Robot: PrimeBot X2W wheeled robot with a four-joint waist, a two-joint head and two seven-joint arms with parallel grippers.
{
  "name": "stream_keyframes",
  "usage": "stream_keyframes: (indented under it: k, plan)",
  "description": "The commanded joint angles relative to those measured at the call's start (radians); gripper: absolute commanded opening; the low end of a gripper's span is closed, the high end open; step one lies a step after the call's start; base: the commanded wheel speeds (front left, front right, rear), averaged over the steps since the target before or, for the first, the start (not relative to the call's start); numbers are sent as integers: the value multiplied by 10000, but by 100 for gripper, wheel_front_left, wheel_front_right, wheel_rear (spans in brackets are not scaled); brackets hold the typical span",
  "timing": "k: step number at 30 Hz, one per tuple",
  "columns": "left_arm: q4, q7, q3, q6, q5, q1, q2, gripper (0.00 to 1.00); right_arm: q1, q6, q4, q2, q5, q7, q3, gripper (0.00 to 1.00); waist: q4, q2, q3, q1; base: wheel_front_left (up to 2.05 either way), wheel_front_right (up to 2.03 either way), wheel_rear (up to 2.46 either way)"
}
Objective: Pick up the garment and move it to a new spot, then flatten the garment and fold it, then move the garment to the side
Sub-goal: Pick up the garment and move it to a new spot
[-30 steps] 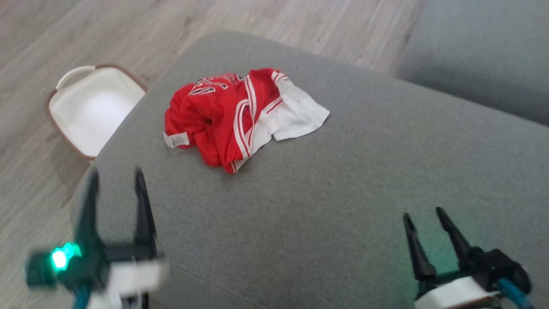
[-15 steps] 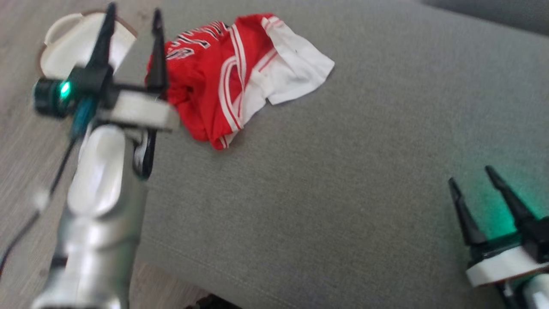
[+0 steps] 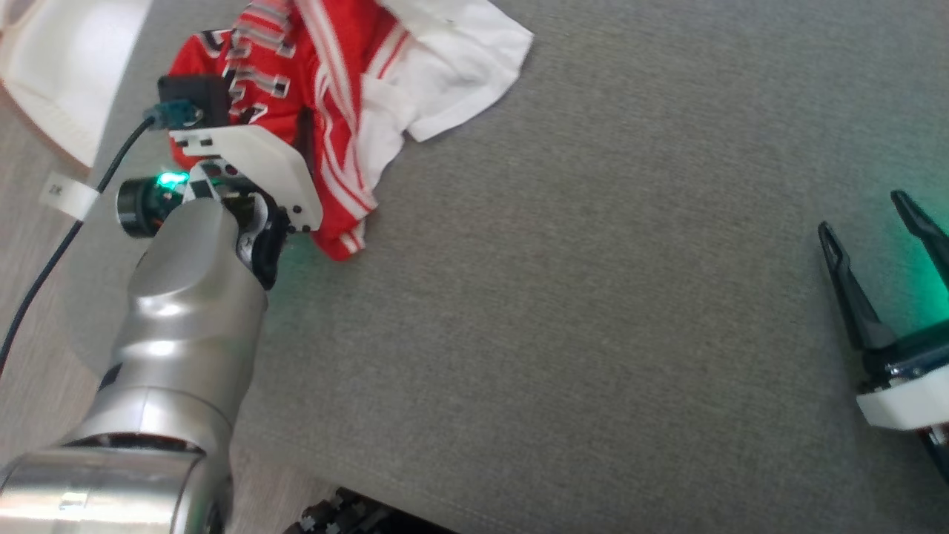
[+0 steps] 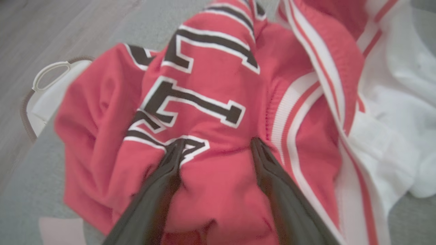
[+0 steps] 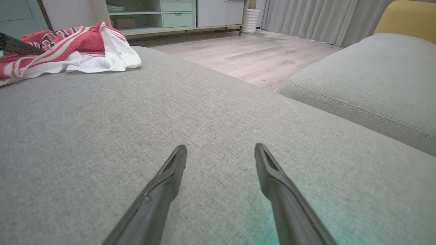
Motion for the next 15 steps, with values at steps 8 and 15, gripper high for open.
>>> stream_keyframes:
  k: [8,15]
  plan:
    - [-321,-2274,-679,-95,-267,-534,921,0,-298,37,324,358,74,-275,284,100,-607,1,-352,-2,0,0,0]
    - [-834,-3292,-1652,-97,-176,-1063,1365,0,-381,37,1369,1450,74,-709,540,100,-1217,1,-1868,-2,0,0,0]
